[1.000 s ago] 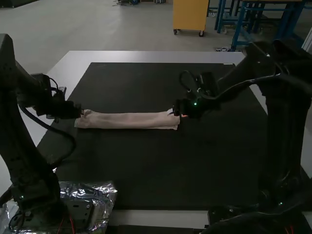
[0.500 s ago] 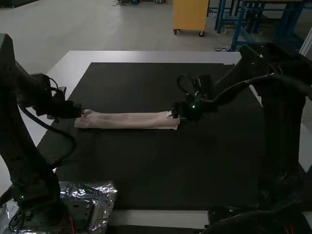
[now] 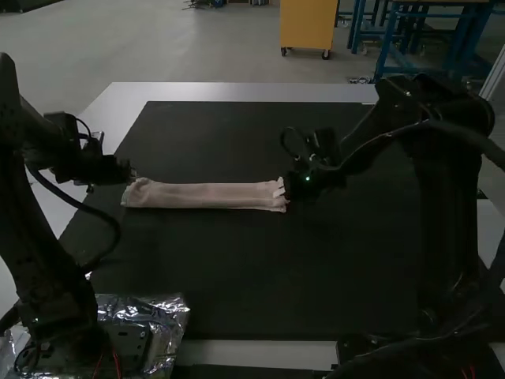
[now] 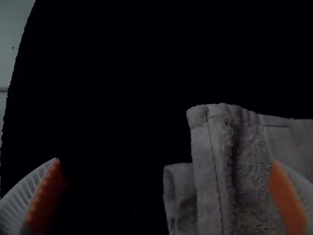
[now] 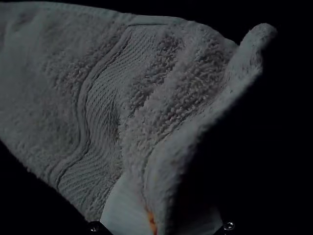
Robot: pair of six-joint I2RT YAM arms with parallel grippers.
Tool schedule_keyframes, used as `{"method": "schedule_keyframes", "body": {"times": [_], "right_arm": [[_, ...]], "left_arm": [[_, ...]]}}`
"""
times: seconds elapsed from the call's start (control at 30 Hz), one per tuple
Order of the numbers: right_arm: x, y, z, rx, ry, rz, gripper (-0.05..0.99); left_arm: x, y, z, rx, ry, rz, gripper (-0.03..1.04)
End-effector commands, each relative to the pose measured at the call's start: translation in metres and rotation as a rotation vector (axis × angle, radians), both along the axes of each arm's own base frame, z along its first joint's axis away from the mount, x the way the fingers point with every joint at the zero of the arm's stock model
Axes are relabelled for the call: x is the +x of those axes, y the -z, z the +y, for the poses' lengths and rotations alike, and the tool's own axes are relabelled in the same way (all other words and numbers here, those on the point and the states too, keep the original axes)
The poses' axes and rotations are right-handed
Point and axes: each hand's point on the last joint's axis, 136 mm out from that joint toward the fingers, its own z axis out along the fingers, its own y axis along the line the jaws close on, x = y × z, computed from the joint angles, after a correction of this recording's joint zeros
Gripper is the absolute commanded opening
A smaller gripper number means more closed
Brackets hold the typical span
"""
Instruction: Fold the towel.
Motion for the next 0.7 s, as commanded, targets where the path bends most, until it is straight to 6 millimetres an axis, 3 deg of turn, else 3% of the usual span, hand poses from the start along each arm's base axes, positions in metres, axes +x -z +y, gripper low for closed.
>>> {"method": "schedule_keyframes", "body": {"times": [0.0,0.2,0.3,0.47,0.67], "right_arm": [[-0.014,-0.003,0.002,0.037,-0.037,0.042,-0.02],[0.006,-0.044,-0.032,0.062,0.046,-0.025,-0.03],[0.007,-0.06,-0.034,0.07,0.051,-0.046,-0.03],[-0.003,-0.074,-0.015,0.094,0.017,-0.048,-0.03],[-0.012,-0.095,0.033,0.164,-0.034,-0.074,-0.03]], "left_arm": [[0.013,-0.025,0.009,0.022,-0.008,-0.076,0.97],[0.023,-0.041,0.013,0.048,-0.01,-0.125,0.97],[0.026,-0.044,0.018,0.079,-0.024,-0.131,0.97],[0.031,-0.048,0.015,0.107,-0.012,-0.159,0.97],[0.03,-0.045,0.01,0.109,0.001,-0.154,0.97]]}}
